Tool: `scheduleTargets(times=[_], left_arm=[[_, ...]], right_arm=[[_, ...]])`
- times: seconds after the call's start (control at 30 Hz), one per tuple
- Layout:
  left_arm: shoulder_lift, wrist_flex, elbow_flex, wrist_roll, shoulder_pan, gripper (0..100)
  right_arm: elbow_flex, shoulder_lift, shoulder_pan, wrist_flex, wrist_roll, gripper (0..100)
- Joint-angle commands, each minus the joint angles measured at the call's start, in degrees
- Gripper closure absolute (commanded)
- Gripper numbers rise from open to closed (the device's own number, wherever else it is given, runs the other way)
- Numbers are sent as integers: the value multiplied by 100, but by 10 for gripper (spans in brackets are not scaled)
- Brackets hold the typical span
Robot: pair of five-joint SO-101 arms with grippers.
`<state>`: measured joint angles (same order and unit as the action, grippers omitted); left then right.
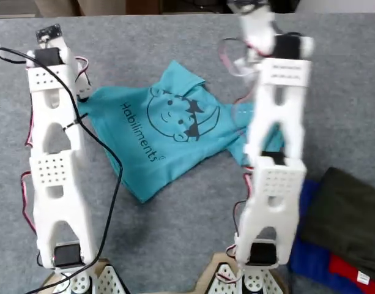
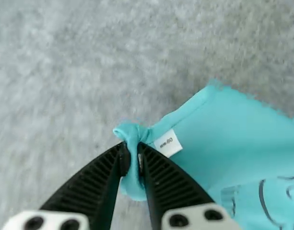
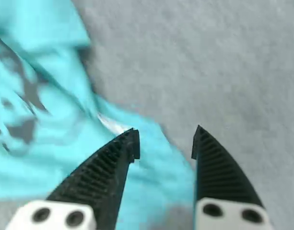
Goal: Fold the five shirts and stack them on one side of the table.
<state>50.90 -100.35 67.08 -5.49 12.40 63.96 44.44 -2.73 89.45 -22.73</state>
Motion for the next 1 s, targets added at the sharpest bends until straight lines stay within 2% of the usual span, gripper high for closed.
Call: scheduleTargets(times=[0.0, 0.1, 0.2, 0.33, 0.47, 0.57, 0.77, 0.87, 0.97], left_arm=[[-1490, -53, -1363, -62, 158, 981], [-2281, -26, -2215, -62, 167, 981], [-2765, 193, -2848, -88, 141, 981], [-3143, 686, -3745, -88, 167, 981], [-3785, 1090, -5081, -62, 176, 981], [-4699, 1802, -6611, -62, 176, 981], [-6580, 4026, -9327, -105, 369, 981], [-6554, 4712, -9811, -237, 440, 981], [-6334, 4888, -9873, -343, 527, 981]], right_arm=[[119, 444, -268, -835, 580, 815], [453, 884, -277, -1503, 1169, 815], [831, 1218, -462, -1565, 1538, 815], [936, 1640, -743, -1679, 2391, 815], [910, 1947, -1077, -1635, 2980, 815], [936, 2000, -1182, -1495, 3270, 815], [998, 2035, -954, -1503, 4035, 815], [1007, 2044, -831, -1503, 4475, 815], [1015, 2044, -840, -1512, 4659, 815]])
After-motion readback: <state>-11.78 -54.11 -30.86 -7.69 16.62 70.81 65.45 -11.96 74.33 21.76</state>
